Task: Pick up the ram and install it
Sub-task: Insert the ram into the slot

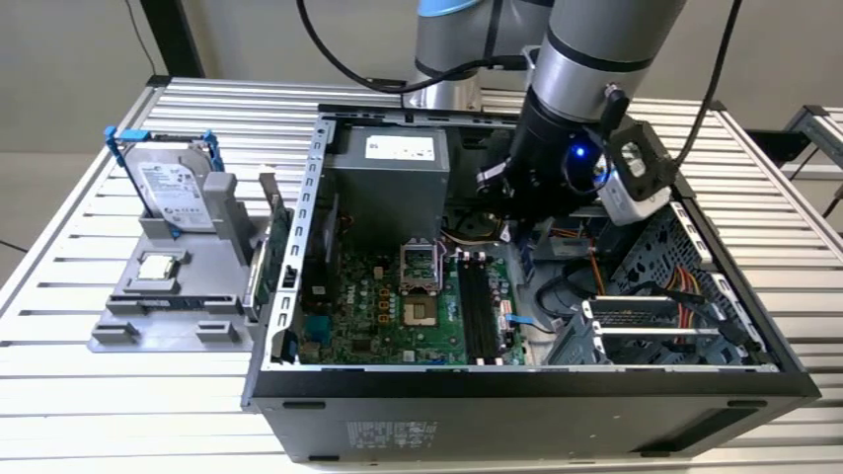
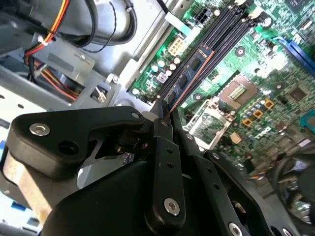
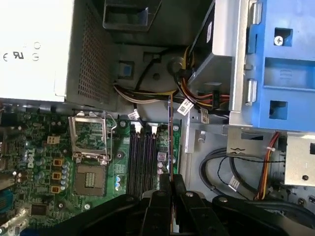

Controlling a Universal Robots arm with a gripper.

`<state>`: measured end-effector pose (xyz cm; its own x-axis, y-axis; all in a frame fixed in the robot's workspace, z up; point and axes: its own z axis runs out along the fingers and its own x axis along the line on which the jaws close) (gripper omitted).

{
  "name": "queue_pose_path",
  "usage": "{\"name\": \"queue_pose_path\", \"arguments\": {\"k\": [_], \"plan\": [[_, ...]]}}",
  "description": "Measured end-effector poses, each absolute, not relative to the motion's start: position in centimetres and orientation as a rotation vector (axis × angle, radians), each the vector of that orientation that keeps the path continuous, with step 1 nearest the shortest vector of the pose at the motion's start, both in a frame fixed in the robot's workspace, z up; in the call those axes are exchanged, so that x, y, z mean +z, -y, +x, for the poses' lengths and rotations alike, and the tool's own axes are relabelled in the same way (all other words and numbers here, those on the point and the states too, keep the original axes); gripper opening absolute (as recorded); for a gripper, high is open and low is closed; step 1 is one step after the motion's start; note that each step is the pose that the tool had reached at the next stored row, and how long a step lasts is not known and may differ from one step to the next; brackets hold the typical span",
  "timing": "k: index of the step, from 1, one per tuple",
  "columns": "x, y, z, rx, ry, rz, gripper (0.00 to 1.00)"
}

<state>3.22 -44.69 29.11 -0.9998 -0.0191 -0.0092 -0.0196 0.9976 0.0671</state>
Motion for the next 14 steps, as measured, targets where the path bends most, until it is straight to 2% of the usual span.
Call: {"name": "queue_pose_path", "arguments": {"k": [14], "plan": [[26.8,45.2,3.2,0.104,-3.122,0.070,0.00]]}}
